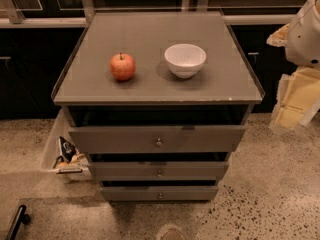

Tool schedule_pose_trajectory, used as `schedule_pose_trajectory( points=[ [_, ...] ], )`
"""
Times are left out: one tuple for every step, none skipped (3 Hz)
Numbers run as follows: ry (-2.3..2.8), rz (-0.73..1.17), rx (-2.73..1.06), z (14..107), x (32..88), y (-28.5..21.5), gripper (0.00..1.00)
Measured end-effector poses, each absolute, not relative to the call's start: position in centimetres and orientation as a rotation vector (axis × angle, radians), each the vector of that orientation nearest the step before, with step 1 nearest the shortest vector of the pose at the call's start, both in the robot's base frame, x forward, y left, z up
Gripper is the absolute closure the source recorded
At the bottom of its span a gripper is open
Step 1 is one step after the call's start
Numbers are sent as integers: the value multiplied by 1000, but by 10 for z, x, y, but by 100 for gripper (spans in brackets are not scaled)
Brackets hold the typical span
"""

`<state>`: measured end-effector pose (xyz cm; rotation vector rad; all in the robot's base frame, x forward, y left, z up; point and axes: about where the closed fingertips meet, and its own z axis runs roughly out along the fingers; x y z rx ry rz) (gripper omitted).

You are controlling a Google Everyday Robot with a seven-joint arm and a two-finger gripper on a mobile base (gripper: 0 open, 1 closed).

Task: Open top drawer

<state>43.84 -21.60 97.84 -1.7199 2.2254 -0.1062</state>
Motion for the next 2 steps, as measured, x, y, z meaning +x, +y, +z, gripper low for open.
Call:
schedule_pose_trajectory(
  points=[
    [2224, -108, -1717, 978, 439, -216, 0],
    [2227, -65, -1727, 955, 436, -217, 0]
  ],
)
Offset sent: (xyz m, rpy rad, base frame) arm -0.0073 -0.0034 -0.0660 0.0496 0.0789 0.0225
